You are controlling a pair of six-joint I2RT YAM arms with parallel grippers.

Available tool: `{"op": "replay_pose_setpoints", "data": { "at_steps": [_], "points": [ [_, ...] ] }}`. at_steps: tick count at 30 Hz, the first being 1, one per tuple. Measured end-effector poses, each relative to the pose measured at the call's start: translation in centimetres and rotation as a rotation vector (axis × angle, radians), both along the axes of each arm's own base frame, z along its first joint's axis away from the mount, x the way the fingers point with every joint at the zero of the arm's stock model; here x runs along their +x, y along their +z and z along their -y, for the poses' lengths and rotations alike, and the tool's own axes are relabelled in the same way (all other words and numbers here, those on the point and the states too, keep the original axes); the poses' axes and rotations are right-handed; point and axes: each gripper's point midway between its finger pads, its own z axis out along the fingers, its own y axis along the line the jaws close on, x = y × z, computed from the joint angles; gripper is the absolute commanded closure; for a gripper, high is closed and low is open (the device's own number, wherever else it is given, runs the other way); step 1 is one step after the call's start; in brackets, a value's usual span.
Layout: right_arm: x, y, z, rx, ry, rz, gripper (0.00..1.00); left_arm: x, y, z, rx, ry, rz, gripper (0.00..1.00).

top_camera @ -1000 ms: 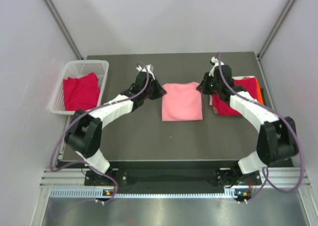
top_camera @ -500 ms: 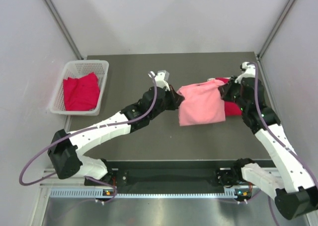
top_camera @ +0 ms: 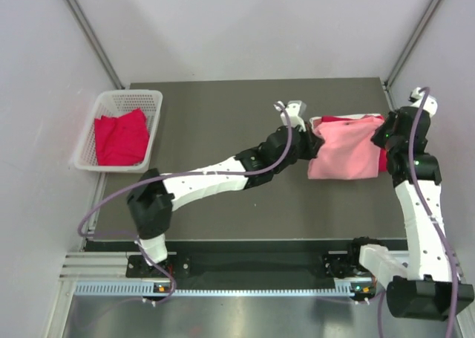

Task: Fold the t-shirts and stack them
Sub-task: Neatly place the folded tshirt to the corner

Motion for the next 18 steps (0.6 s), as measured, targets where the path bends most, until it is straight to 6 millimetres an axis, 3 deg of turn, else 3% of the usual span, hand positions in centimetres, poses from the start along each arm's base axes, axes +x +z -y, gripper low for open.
{"op": "replay_pose_setpoints", "data": {
  "at_steps": [2,5,10,14,18],
  "points": [
    [0.3,-0.5,2.1,0.008,-0.058,-0.027,1.0,0.7,-0.6,2.0,-0.009,-0.007,0.003,1.0],
    [1.0,-0.8,3.7,0.015,-0.094,-0.052,1.0,1.8,-1.5,4.4,-0.016,-0.014,0.003,1.0],
    [2.7,-1.5,4.9,0.033,-0.108,-0.078,1.0,3.1,-2.4,7.2,-0.032,-0.023,0.009,1.0],
    [4.9,-3.3,5.9,0.057,-0.11,-0.115,1.0,4.7,-3.2,8.6,-0.05,-0.015,0.019,1.0],
    [7.5,-5.6,7.0,0.085,-0.113,-0.163,1.0,8.0,-4.3,10.1,-0.078,0.001,0.028,1.0]
  ]
}}
